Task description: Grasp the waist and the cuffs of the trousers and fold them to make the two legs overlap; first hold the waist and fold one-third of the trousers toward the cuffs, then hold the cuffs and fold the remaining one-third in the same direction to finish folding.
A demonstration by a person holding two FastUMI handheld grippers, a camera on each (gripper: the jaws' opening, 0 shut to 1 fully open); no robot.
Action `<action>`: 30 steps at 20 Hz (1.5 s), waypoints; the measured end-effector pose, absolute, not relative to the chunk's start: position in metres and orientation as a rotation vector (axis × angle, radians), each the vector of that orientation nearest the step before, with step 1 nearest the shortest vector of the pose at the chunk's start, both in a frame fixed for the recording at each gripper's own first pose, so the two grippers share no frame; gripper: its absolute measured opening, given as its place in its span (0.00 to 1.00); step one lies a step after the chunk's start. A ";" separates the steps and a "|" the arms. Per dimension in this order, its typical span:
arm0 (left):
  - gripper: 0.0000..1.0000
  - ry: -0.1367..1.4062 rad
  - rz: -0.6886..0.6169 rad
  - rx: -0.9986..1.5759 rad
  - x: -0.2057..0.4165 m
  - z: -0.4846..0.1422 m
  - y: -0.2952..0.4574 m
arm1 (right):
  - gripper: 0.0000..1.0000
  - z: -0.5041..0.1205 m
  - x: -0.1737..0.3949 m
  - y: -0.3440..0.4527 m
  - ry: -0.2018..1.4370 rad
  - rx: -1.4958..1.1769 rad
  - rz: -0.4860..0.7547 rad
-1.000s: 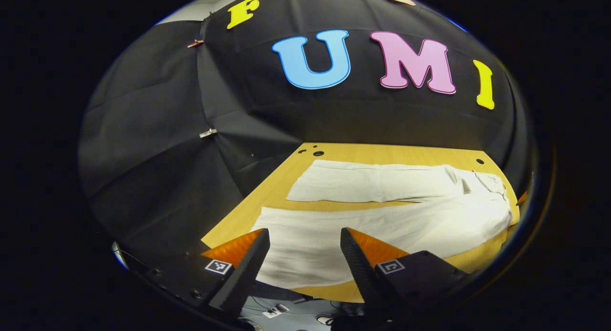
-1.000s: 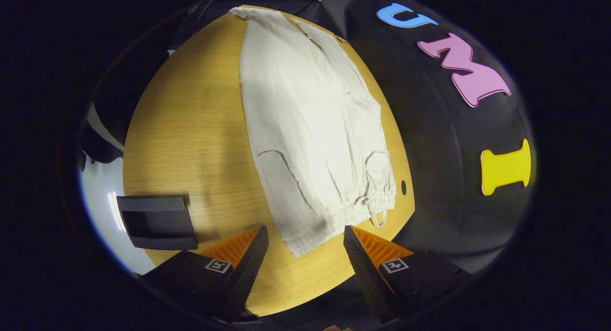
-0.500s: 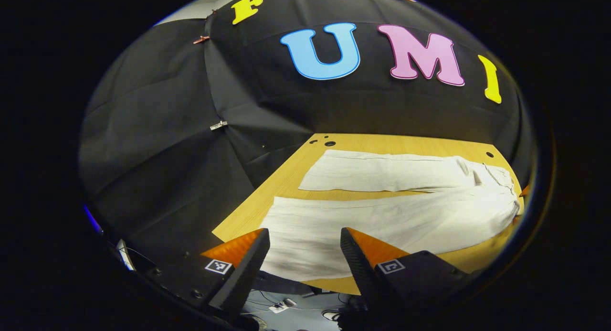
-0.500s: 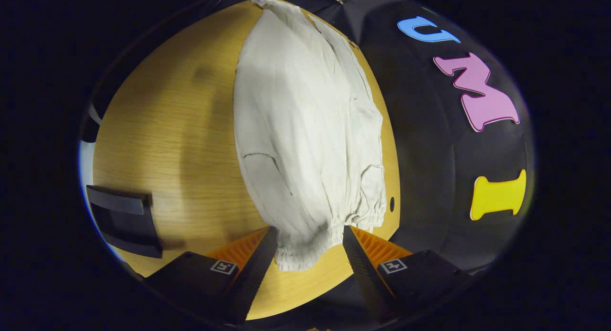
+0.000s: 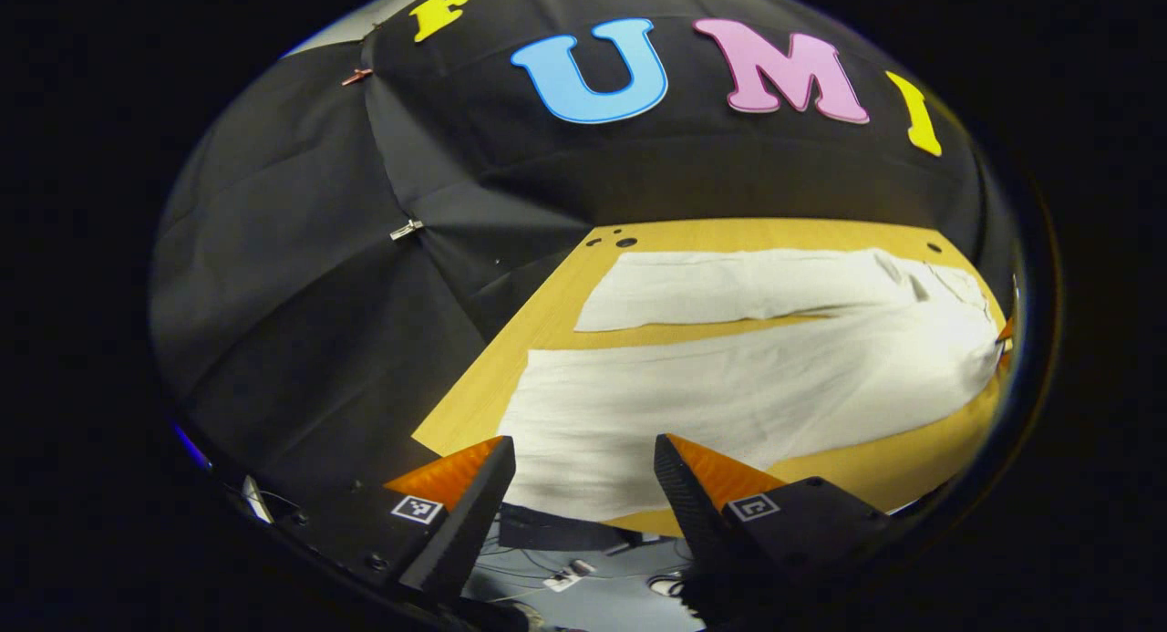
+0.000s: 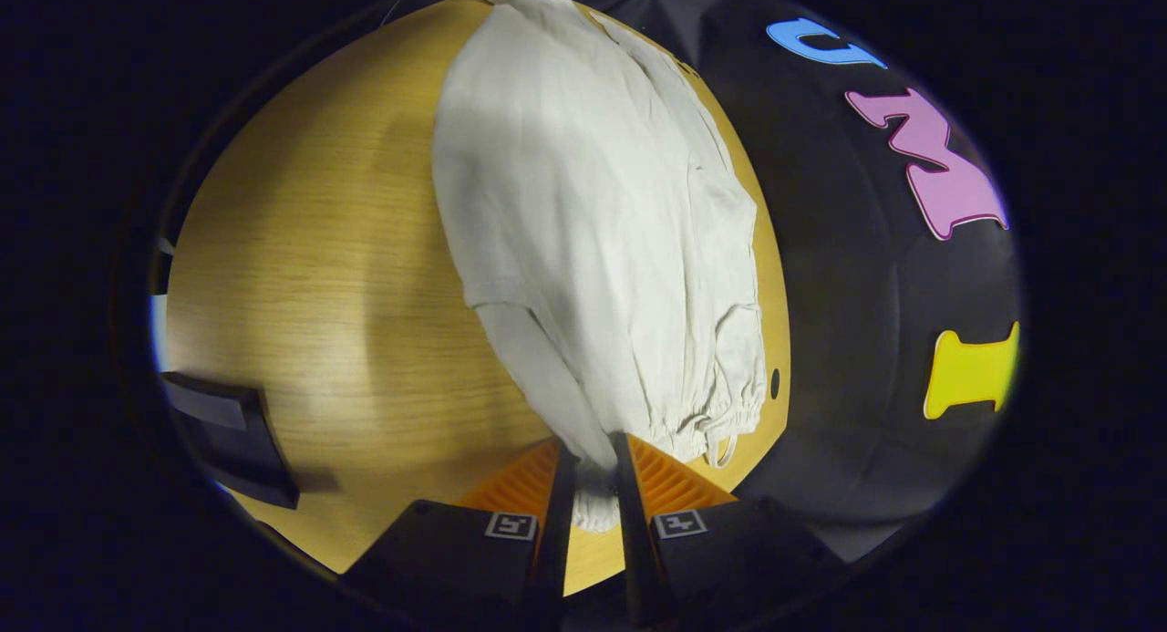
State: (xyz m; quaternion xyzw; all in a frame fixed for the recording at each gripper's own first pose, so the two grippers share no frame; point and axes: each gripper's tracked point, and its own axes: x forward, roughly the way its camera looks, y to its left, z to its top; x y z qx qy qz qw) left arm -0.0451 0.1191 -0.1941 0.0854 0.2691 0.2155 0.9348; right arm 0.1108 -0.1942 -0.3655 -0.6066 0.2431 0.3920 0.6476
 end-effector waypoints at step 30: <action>0.81 0.980 -0.465 1.314 -0.040 -0.345 0.175 | 0.05 -0.366 0.111 -0.193 0.659 -1.431 0.941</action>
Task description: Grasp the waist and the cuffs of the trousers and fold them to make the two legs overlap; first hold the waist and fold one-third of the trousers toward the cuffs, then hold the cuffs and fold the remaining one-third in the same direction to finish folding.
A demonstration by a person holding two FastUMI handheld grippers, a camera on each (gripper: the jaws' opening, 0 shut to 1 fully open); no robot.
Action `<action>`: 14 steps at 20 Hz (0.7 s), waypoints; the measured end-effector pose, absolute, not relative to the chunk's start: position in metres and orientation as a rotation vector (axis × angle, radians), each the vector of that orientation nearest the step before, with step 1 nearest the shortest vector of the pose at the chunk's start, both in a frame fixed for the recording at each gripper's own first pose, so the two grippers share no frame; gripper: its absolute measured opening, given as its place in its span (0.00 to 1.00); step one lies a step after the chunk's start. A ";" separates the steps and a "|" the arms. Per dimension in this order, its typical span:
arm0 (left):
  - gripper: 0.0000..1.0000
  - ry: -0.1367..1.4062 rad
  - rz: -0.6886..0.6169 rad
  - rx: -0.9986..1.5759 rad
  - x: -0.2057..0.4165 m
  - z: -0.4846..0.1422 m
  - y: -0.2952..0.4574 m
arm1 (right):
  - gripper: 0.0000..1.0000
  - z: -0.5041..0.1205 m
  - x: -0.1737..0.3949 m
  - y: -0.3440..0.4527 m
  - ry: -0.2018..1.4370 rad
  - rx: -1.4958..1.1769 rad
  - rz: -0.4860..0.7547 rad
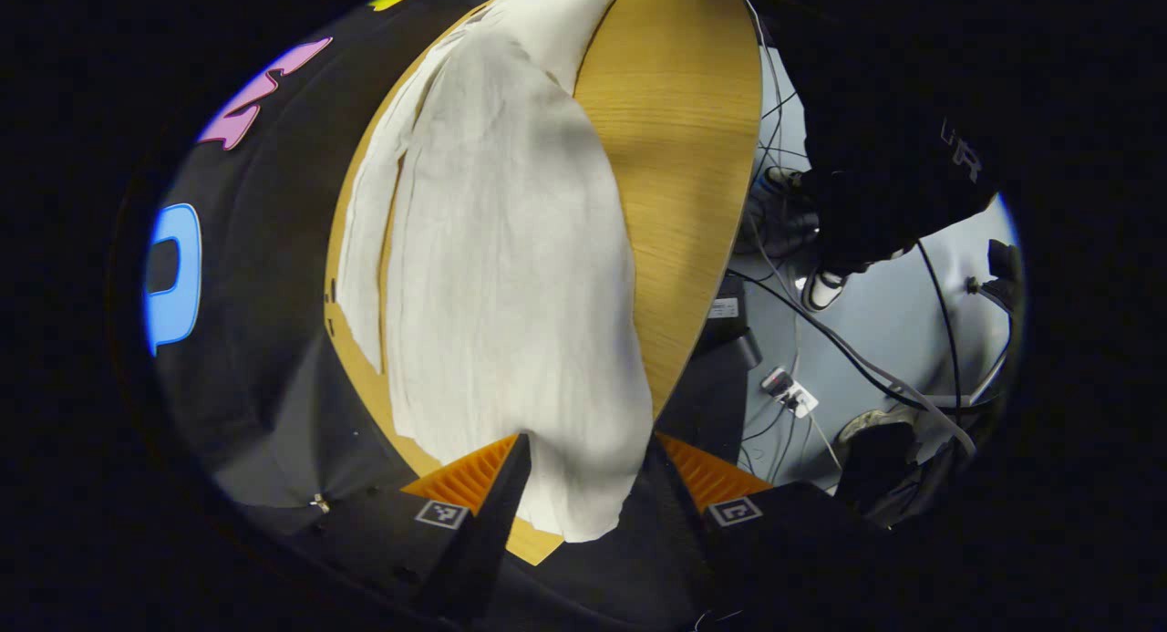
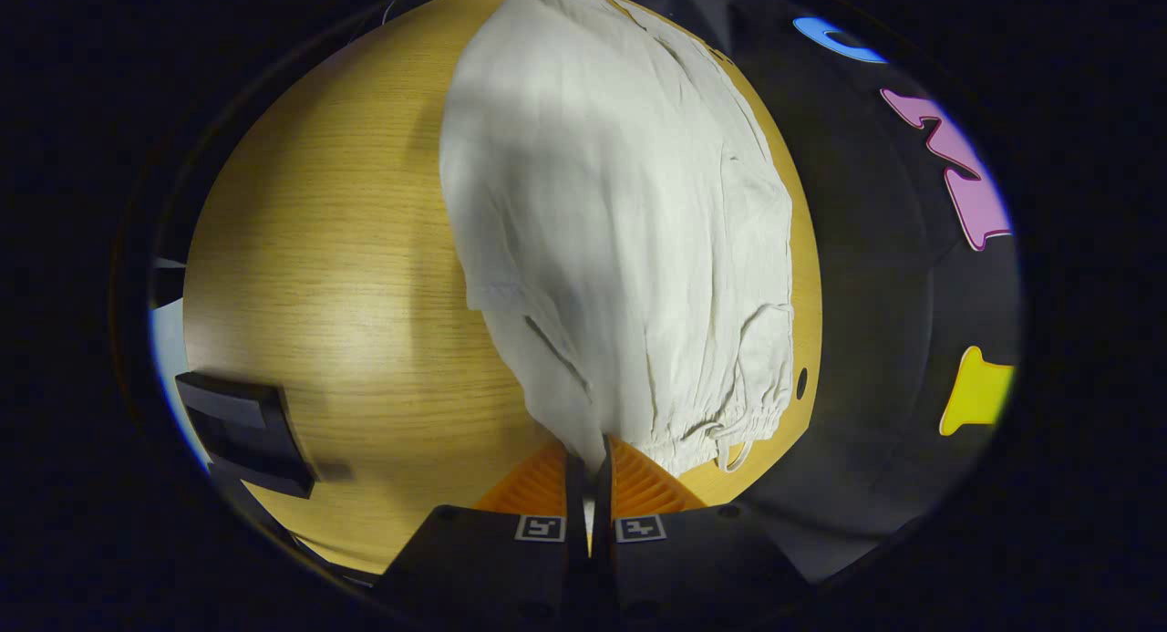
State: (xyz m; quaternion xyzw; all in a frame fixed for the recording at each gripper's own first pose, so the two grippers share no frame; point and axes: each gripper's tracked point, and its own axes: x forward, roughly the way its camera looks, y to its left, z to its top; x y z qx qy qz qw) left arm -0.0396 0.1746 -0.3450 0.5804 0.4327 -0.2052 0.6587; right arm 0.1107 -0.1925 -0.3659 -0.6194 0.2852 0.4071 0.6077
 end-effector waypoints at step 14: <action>0.17 1.149 -0.646 1.214 -0.057 -0.336 0.167 | 0.05 -0.366 0.111 -0.192 0.661 -1.436 0.930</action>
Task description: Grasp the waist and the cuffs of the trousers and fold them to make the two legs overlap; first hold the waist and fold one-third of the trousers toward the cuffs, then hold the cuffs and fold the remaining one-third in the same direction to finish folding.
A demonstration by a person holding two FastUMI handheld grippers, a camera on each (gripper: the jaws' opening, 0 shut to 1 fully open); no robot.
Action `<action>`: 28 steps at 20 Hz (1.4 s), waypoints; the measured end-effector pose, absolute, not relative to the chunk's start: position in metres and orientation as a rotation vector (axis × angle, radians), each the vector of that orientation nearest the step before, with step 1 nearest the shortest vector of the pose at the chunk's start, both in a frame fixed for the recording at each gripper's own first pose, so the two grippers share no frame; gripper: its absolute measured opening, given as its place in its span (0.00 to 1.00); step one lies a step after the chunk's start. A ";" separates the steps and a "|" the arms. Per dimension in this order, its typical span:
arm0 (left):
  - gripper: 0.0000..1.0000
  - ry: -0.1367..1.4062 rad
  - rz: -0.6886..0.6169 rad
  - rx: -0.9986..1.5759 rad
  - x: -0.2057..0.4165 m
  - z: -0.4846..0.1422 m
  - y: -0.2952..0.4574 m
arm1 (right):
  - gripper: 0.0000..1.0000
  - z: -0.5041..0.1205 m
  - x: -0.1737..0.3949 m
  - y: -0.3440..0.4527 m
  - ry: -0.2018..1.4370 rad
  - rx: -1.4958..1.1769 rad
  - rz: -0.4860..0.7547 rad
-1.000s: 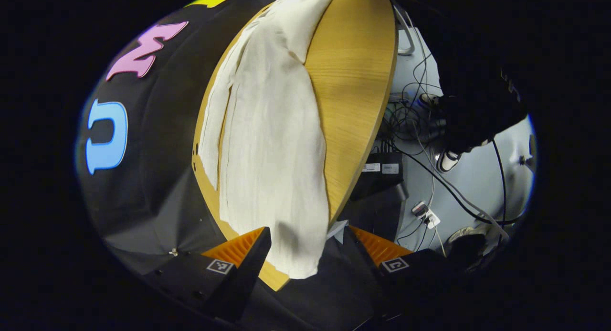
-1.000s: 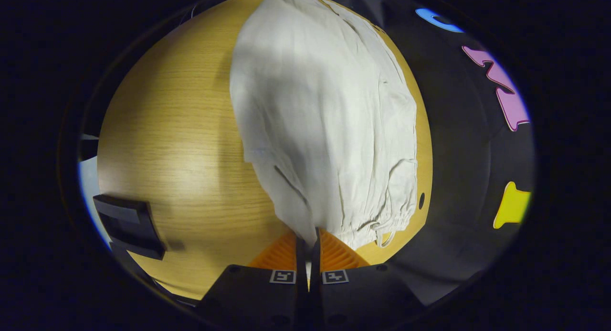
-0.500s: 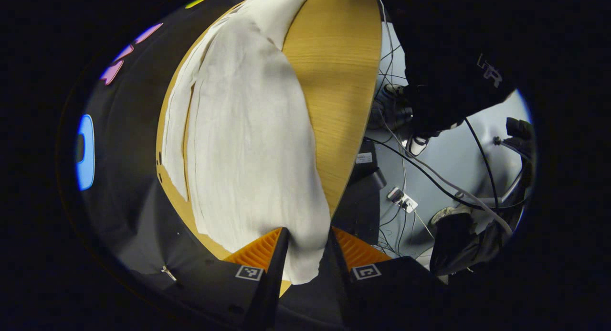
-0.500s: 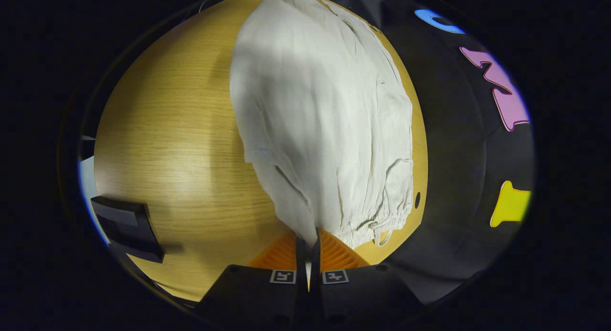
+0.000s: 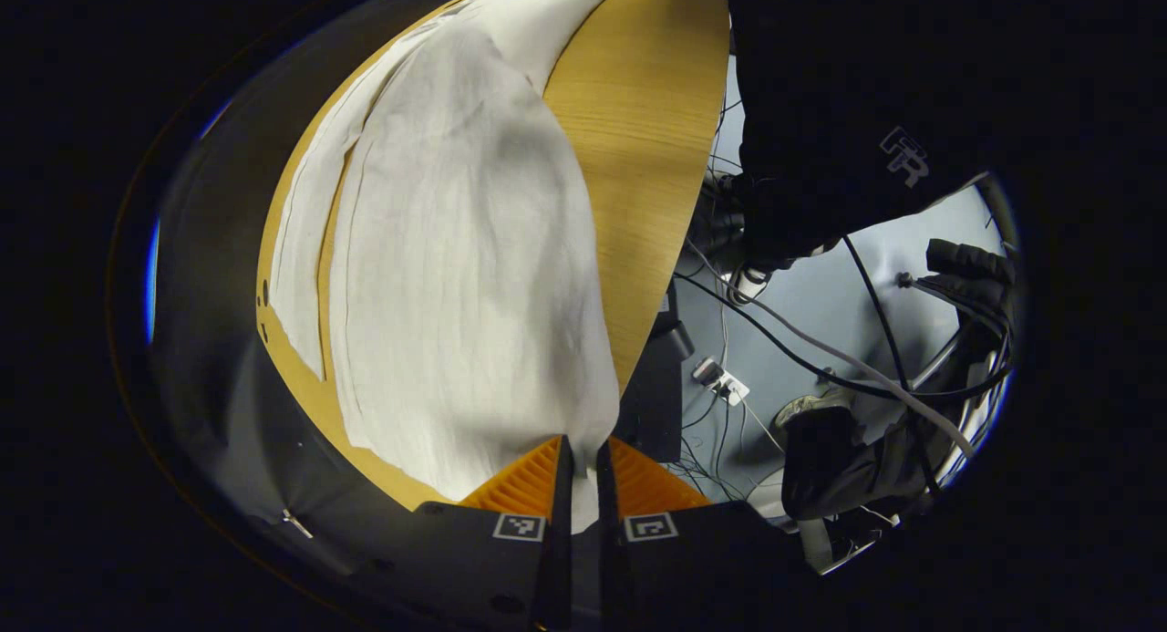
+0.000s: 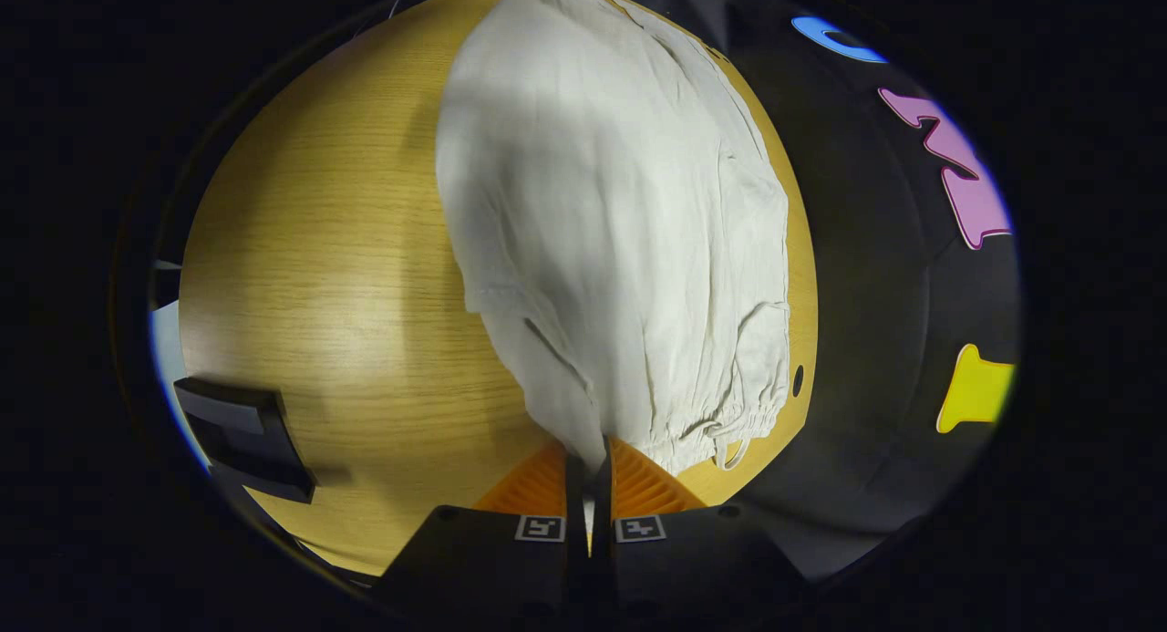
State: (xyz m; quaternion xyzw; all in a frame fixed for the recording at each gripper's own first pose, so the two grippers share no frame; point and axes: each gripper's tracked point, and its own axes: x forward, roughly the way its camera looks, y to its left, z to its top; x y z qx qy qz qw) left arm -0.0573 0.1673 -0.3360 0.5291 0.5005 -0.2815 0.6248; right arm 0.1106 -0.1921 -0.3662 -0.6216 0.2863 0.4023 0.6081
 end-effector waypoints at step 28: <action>0.05 0.689 -0.211 1.182 0.173 -0.146 0.201 | 0.05 -0.244 0.235 -0.157 0.680 -0.950 0.638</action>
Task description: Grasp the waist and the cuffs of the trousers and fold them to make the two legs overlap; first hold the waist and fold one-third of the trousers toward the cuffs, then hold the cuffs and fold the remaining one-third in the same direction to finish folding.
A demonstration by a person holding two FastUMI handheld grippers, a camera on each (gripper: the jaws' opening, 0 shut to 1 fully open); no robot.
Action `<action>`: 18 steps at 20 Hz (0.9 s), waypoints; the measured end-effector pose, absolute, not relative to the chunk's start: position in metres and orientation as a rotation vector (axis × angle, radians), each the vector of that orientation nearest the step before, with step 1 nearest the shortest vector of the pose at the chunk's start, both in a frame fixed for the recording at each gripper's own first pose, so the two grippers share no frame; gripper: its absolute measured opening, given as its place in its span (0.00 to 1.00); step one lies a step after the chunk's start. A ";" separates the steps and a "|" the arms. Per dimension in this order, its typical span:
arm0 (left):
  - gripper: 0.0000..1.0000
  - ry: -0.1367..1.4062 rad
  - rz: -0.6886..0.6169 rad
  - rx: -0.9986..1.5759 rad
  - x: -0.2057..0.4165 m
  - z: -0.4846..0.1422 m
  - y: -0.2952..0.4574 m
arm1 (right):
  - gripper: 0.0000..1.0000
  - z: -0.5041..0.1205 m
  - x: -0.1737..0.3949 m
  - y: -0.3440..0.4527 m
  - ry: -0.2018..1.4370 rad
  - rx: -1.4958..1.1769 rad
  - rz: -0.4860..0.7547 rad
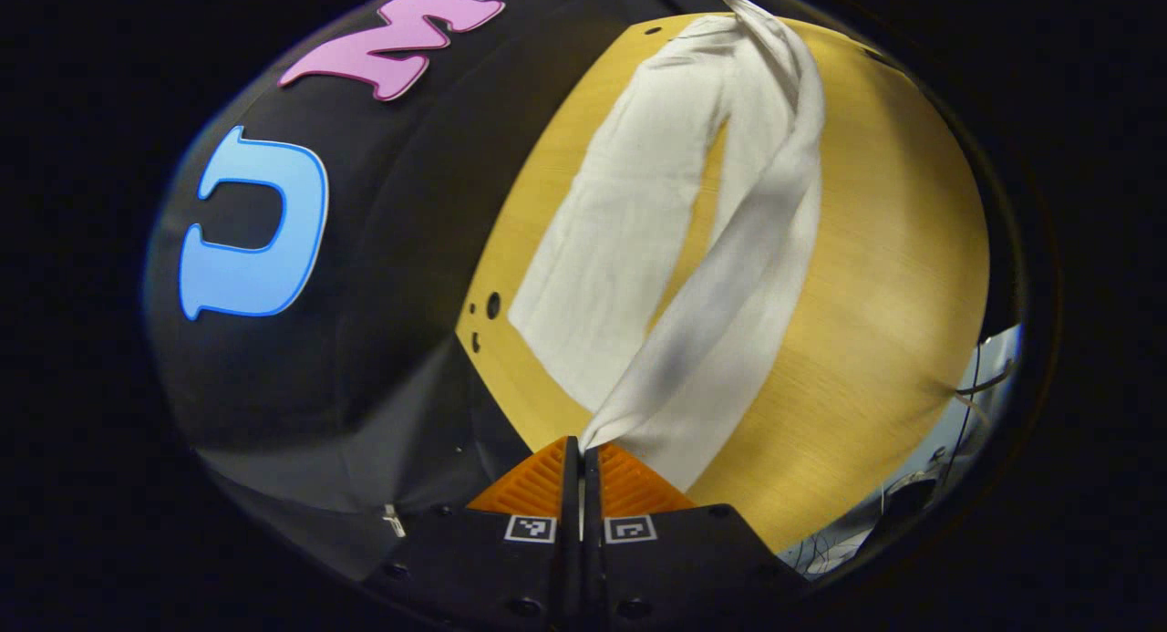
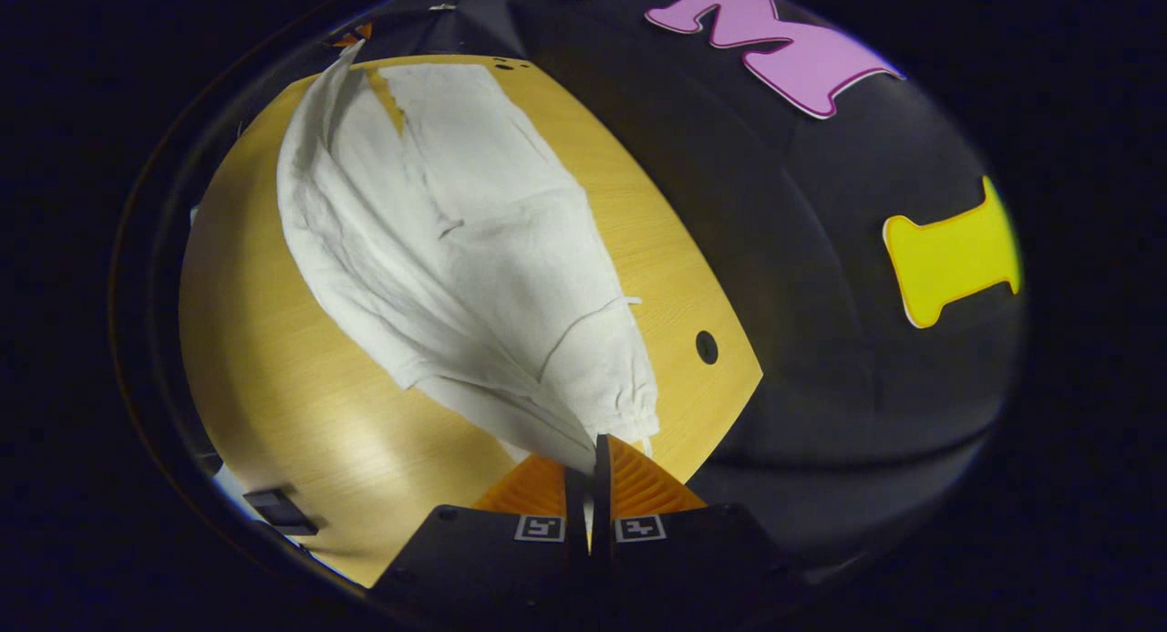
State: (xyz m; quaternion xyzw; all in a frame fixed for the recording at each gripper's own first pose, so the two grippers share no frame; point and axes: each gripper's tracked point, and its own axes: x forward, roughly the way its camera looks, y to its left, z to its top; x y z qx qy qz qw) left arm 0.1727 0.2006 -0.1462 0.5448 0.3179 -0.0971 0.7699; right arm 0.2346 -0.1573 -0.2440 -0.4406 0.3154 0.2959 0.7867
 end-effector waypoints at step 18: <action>0.05 0.590 -0.059 0.796 0.458 -0.164 0.193 | 0.05 -0.265 0.436 -0.137 0.757 -0.348 0.266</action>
